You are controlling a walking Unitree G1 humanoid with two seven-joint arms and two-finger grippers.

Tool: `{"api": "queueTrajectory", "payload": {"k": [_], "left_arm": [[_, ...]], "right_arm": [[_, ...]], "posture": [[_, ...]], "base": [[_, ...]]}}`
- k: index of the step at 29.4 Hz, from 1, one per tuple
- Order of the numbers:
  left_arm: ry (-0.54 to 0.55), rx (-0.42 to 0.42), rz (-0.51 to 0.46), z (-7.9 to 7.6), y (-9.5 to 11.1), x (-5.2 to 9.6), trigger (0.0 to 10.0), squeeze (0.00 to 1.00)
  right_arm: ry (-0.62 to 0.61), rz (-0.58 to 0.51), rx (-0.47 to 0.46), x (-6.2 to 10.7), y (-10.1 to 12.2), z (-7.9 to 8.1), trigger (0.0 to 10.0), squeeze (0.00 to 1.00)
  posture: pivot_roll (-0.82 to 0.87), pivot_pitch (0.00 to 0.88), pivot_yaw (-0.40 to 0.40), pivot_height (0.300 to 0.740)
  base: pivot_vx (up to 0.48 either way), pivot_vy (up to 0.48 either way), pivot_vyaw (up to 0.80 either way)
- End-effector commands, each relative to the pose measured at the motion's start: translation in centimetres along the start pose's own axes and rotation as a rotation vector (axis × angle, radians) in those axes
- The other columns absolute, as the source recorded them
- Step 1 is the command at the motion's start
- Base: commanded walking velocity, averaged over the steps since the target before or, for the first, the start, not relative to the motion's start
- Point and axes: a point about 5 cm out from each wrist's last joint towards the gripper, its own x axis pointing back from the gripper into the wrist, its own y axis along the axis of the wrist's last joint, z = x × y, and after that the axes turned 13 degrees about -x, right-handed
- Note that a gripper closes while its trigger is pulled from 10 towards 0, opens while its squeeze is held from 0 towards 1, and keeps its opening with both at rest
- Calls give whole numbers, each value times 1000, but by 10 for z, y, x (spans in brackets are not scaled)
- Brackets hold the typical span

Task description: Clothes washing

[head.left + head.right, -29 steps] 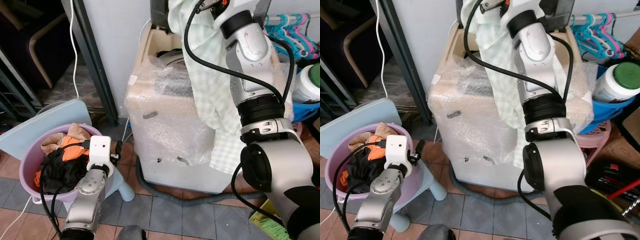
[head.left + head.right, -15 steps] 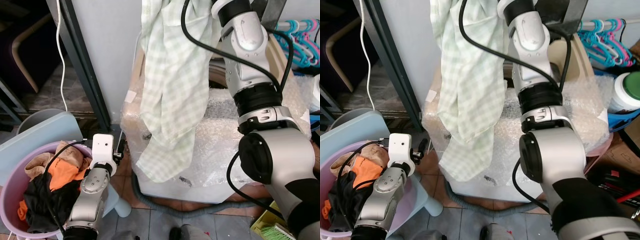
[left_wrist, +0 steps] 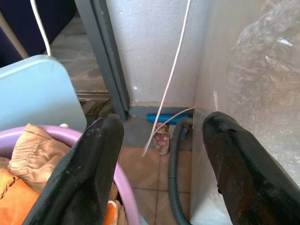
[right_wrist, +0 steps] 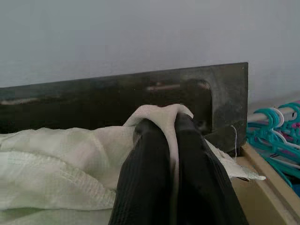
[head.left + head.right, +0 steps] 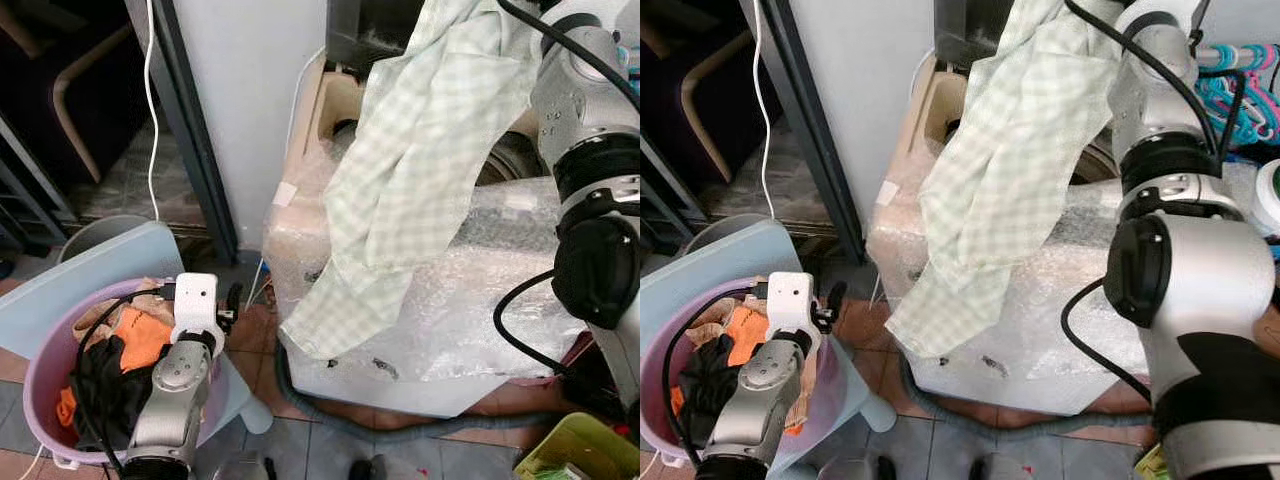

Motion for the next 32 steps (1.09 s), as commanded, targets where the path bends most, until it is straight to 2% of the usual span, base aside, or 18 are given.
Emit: {"api": "queueTrajectory", "payload": {"k": [1, 2, 3, 5, 6, 7, 8, 10, 12, 13, 17, 18, 19, 20, 24, 28, 31, 32], "left_arm": [[6, -3, 1, 0, 1, -1, 10000, 0], [5, -2, 0, 0, 1, -1, 10000, 0], [5, -2, 0, 0, 1, -1, 10000, 0], [1, -1, -2, -1, 1, -1, 10000, 0], [0, 3, -3, -1, 1, -1, 10000, 0], [0, 3, -3, -1, 1, -1, 10000, 0], [1, 5, -3, -1, 1, -1, 10000, 0], [-1, 7, -1, -2, 1, -1, 10000, 0], [-8, 11, 4, -2, 0, -1, 10000, 0], [-8, 11, 4, -2, 0, -1, 10000, 0], [-16, 10, 7, -3, 0, -1, 10000, 0], [-21, 8, 8, -2, 0, -1, 10000, 0], [-21, 8, 8, -2, 0, -1, 10000, 0], [-23, 9, 9, -1, 0, -1, 10000, 0], [-40, 0, 10, -3, 0, -3, 10000, 0], [-39, -2, 9, -2, 0, -3, 10000, 0], [-35, -7, 10, -1, 0, -3, 10000, 0], [-34, -9, 11, -1, 0, -3, 10000, 0]], "right_arm": [[24, 180, -34, 5, -38, -3, 10000, 1000], [74, 235, -41, 8, -49, -1, 10000, 1000], [74, 235, -41, 8, -49, -1, 10000, 1000], [184, 257, -12, 11, -56, 5, 10000, 1000], [495, 180, 37, 14, -44, 27, 10000, 1000], [495, 180, 37, 14, -44, 27, 10000, 1000], [632, 127, 59, 18, -35, 34, 10000, 1000], [784, 112, 61, 25, -31, 39, 10000, 1000], [922, 105, 40, 37, -27, 36, 10000, 1000], [922, 105, 40, 37, -27, 36, 10000, 1000], [1065, 154, 33, 59, -34, 27, 10000, 1000], [1169, 242, 142, 81, -52, 18, 10000, 1000], [1169, 242, 142, 81, -52, 18, 10000, 1000], [1208, 299, 226, 92, -66, 12, 10000, 1000], [1143, 335, 340, 100, -91, -3, 10000, 1000], [1157, 381, 347, 112, -102, -5, 10000, 1000], [1117, 408, 546, 112, -118, -10, 10000, 1000], [1059, 415, 601, 107, -122, -14, 10000, 1000]], "posture": [[-2, 18, 10, 740], [-2, 19, 9, 740], [-2, 19, 9, 740], [1, 18, 9, 740], [-1, 18, 10, 740], [-1, 18, 10, 740], [-5, 18, 8, 740], [-12, 16, 8, 740], [-15, 16, 9, 740], [-15, 16, 9, 740], [-23, 17, 16, 740], [-31, 29, 24, 740], [-31, 29, 24, 740], [-35, 26, 27, 740], [-38, 28, 30, 740], [-33, 30, 33, 740], [-28, 29, 34, 740], [-26, 29, 34, 740]], "base": [[0, 0, 0], [0, 0, 0], [0, 0, 0], [0, 0, 0], [0, 0, 0], [0, 0, 0], [0, 0, 0], [0, 0, 0], [0, 0, 0], [0, 0, 0], [0, 0, 0], [0, 0, 0], [0, 0, 0], [0, 0, 0], [0, 0, 0], [0, 0, 0], [0, 0, 0], [0, 0, 0]]}}
